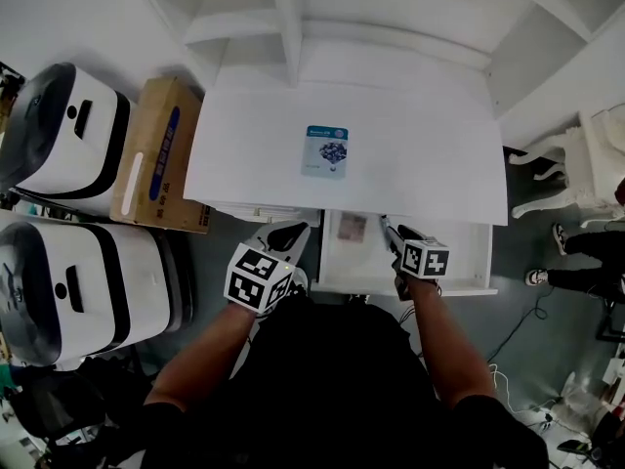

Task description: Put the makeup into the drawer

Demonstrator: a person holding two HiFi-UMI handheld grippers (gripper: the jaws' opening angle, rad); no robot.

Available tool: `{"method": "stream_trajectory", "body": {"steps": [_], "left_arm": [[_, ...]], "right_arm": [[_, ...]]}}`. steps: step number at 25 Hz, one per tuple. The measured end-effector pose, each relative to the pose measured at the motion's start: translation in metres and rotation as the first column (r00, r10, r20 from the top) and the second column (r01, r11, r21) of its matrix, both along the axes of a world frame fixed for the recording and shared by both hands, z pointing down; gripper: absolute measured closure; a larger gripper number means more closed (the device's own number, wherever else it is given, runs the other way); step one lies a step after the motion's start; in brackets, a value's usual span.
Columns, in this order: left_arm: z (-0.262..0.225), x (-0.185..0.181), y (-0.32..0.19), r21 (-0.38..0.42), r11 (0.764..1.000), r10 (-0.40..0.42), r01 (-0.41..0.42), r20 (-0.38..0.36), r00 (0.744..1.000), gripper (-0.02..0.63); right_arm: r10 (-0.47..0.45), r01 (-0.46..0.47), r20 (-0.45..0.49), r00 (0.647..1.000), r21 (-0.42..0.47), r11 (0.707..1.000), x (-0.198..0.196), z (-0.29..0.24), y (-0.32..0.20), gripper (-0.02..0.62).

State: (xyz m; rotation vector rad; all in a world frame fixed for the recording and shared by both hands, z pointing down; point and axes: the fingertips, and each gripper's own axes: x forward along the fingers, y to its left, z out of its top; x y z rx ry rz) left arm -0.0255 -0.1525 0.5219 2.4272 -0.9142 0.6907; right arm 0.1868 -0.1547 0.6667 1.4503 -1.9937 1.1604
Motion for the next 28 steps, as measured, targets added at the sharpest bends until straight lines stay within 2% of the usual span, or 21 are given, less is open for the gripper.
{"method": "stream_trajectory", "body": {"steps": [3,6,8,13,17,21,28], "left_arm": [[-0.004,0.000,-0.003,0.011,1.000,0.005,-0.005,-0.016,1.000,0.595],[-0.008,0.001,-0.005,0.017,1.000,0.008,-0.008,-0.033,0.999,0.595],[-0.010,0.000,-0.004,0.017,1.000,0.010,-0.009,-0.045,0.999,0.595],[-0.011,-0.004,-0.002,0.020,1.000,0.011,-0.010,-0.045,0.999,0.595],[-0.012,-0.005,0.000,0.031,0.999,0.020,-0.019,-0.031,0.999,0.595],[-0.013,-0.002,0.004,0.038,0.999,0.033,-0.032,-0.033,0.999,0.595],[-0.014,-0.002,0.006,0.034,0.999,0.034,-0.033,-0.030,0.999,0.595]], "right_arm": [[-0.014,0.012,0.020,1.000,0.072,0.997,-0.015,-0.037,0.001,0.449],[-0.036,0.031,0.034,0.999,0.140,0.990,-0.026,-0.071,0.006,0.521],[-0.044,0.033,0.055,0.998,0.186,0.982,-0.031,-0.091,0.008,0.543],[-0.086,0.054,0.106,0.991,0.272,0.961,-0.047,-0.130,0.014,0.561],[-0.138,0.109,0.066,0.988,0.327,0.939,-0.056,-0.147,0.015,0.566],[-0.176,0.161,0.009,0.984,0.360,0.919,-0.061,-0.154,0.016,0.568],[-0.201,0.186,0.007,0.980,0.356,0.916,-0.067,-0.152,0.018,0.568]]}}
